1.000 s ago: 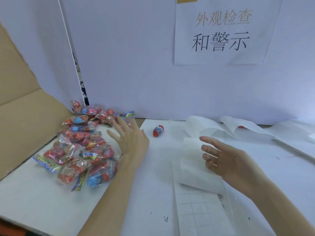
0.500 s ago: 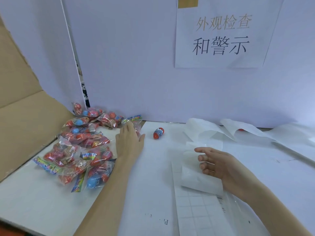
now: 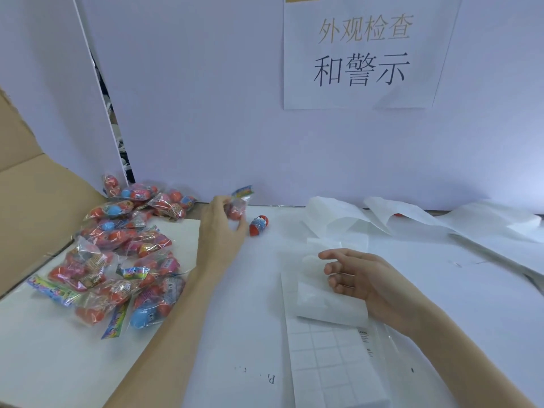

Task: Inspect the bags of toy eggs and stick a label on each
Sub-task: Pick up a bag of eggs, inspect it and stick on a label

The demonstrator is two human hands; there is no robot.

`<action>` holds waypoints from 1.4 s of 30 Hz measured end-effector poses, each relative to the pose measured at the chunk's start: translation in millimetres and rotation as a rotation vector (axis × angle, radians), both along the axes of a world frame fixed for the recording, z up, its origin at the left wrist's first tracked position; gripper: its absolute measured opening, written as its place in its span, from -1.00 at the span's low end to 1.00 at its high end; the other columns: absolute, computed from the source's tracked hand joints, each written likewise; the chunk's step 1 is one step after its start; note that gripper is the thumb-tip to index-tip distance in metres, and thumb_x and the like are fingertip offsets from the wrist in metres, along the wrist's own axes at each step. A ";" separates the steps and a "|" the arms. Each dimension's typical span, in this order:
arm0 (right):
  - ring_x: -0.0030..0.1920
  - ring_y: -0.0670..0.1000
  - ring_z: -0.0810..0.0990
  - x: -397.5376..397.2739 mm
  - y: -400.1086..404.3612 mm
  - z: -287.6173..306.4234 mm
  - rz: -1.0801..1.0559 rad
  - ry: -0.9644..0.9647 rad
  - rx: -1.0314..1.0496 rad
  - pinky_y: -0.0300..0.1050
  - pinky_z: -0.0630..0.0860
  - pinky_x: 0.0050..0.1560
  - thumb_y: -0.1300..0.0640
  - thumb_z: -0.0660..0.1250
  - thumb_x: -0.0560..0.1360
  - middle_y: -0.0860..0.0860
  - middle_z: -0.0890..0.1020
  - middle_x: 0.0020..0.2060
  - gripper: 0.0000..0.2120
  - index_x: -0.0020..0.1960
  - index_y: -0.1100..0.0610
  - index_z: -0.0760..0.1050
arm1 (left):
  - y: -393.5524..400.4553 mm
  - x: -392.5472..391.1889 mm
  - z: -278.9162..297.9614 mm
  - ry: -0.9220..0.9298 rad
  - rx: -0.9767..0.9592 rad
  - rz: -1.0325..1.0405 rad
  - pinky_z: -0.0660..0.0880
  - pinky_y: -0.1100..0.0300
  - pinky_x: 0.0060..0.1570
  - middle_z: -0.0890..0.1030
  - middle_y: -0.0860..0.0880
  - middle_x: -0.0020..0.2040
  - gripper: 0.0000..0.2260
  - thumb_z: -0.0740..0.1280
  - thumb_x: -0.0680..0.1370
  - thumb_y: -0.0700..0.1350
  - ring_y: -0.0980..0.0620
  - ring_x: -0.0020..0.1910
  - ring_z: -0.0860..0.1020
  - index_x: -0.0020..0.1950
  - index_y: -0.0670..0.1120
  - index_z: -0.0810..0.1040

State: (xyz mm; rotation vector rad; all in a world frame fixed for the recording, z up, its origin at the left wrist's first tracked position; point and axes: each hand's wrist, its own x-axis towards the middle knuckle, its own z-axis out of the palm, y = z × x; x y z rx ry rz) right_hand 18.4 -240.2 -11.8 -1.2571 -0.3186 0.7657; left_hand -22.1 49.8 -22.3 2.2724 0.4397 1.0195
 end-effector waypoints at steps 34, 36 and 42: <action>-0.45 0.07 0.62 -9.6 1.6 6.5 -0.293 -0.544 -0.237 -0.15 0.53 -0.40 -0.18 0.29 0.67 0.05 0.74 -0.26 -0.75 -0.03 -0.11 0.66 | -99.5 7.3 7.1 0.099 -0.594 -0.713 0.57 0.17 -0.28 0.70 -0.03 -0.13 -0.96 0.52 0.56 -0.10 -0.06 -0.27 0.60 -0.04 0.02 0.69; -0.45 0.06 0.66 -9.5 1.4 4.9 -0.323 -0.584 -0.265 -0.19 0.54 -0.42 -0.14 0.28 0.68 0.00 0.73 -0.31 -0.77 -0.05 -0.15 0.67 | -99.4 7.5 5.9 0.109 -0.586 -0.717 0.55 0.16 -0.29 0.68 -0.04 -0.17 -0.94 0.50 0.59 -0.09 -0.06 -0.30 0.57 -0.01 -0.06 0.69; -0.51 -0.11 0.59 -11.9 2.9 6.7 -0.342 -0.560 -0.296 -0.35 0.47 -0.46 -0.05 0.23 0.72 -0.16 0.64 -0.44 -0.65 -0.14 -0.07 0.69 | -99.7 8.7 3.2 0.139 -0.553 -0.703 0.52 0.15 -0.31 0.62 -0.01 -0.23 -0.89 0.44 0.63 -0.10 -0.03 -0.39 0.50 0.00 -0.15 0.64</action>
